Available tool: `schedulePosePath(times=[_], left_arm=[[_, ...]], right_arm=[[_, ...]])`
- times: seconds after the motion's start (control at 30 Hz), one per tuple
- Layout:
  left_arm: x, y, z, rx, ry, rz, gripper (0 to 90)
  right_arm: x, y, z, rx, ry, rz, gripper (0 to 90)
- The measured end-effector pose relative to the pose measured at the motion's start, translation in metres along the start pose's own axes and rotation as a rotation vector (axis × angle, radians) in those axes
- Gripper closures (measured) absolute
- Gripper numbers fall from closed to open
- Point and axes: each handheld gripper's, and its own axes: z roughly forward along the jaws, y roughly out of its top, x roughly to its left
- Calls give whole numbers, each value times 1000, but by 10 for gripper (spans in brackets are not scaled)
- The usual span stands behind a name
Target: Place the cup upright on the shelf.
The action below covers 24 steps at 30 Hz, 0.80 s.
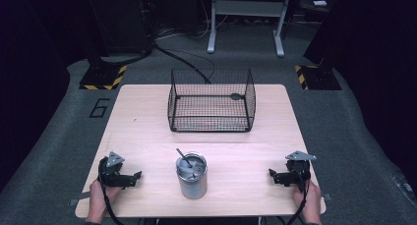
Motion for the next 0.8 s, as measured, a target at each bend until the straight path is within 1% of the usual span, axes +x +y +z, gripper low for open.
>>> schedulePosePath(times=[0.03,0.1,0.17,0.2,0.23,0.3,0.33,0.4,0.43,0.47,0.5,0.53,0.57,0.6,0.7,0.77,0.8], left_arm=[[0,-1,-2,-15,-21,-8,0],[-1,0,-3,-15,-25,-7,0],[-3,-1,-5,-28,-34,-12,0],[-4,0,-6,-30,-46,-18,0],[-5,0,-7,-34,-52,-15,0],[-8,0,-10,-43,-52,-7,0],[-9,1,-12,-40,-63,-2,0],[-12,3,-14,-50,-78,8,0],[-17,5,-17,-63,-92,23,0],[-17,5,-17,-63,-92,23,0],[-19,7,-19,-68,-101,29,0],[-21,8,-20,-73,-110,40,0],[-23,9,-21,-87,-109,53,0],[-25,11,-23,-84,-117,62,0],[-31,15,-27,-111,-138,70,0],[-33,17,-30,-118,-164,78,0],[-35,18,-32,-127,-168,82,0]], right_arm=[[-1,0,0,-2,0,-4,0],[-1,0,0,-2,0,-5,0],[-1,0,0,-1,0,-5,0],[-1,0,0,-1,0,-5,0],[-1,0,0,-2,0,-4,0],[0,0,0,-2,0,-3,0],[0,0,0,-2,0,-3,0],[0,0,0,-2,0,-2,0],[0,0,0,-2,0,-2,0],[0,0,0,-2,0,-2,0],[0,0,0,-2,0,-3,0],[0,0,0,-2,-1,-3,0],[0,0,0,-2,0,-3,0],[0,0,0,-2,0,-3,0],[0,0,0,-2,0,-3,0],[0,0,0,-2,0,-4,0],[0,0,0,-2,-1,-3,0]])
